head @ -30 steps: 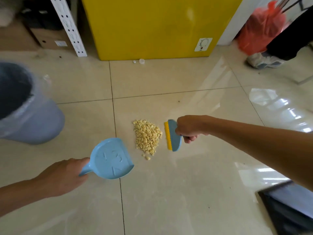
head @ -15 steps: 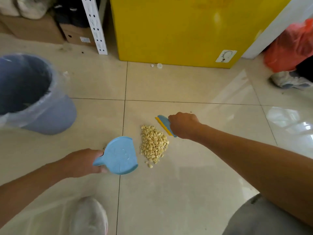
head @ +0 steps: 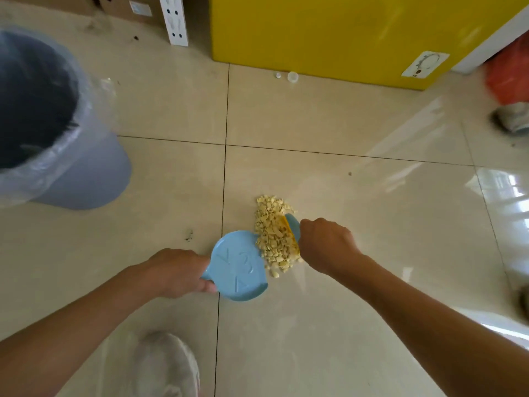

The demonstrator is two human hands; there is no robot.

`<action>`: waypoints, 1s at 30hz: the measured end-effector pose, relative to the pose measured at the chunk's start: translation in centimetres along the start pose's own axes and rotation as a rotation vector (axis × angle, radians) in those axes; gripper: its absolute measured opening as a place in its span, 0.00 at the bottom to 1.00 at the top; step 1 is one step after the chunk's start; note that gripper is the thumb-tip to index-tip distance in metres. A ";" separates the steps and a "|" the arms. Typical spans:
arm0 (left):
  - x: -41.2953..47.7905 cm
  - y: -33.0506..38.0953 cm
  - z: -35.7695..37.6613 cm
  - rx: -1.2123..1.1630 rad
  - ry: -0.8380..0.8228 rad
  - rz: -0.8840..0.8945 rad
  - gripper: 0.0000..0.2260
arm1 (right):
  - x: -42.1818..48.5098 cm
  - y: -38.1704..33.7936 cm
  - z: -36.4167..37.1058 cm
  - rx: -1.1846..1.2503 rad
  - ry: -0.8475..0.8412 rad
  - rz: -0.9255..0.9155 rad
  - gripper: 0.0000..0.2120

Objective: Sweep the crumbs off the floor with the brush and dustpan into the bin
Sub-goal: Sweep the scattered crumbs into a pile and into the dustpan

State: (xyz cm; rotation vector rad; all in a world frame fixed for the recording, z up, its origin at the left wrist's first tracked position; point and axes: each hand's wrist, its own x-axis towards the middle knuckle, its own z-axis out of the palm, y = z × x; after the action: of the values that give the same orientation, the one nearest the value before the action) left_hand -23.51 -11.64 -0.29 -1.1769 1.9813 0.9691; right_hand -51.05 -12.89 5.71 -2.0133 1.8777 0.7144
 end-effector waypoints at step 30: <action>-0.3 -0.9 2.8 -0.285 0.169 -0.091 0.24 | 3.9 -4.8 -2.8 -0.220 0.111 -0.244 0.11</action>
State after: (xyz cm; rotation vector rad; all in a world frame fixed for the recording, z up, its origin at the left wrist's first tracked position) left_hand -22.15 -9.47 -1.76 -1.5359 1.9422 1.1660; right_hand -45.77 -17.17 5.34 -2.4129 1.6286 0.7834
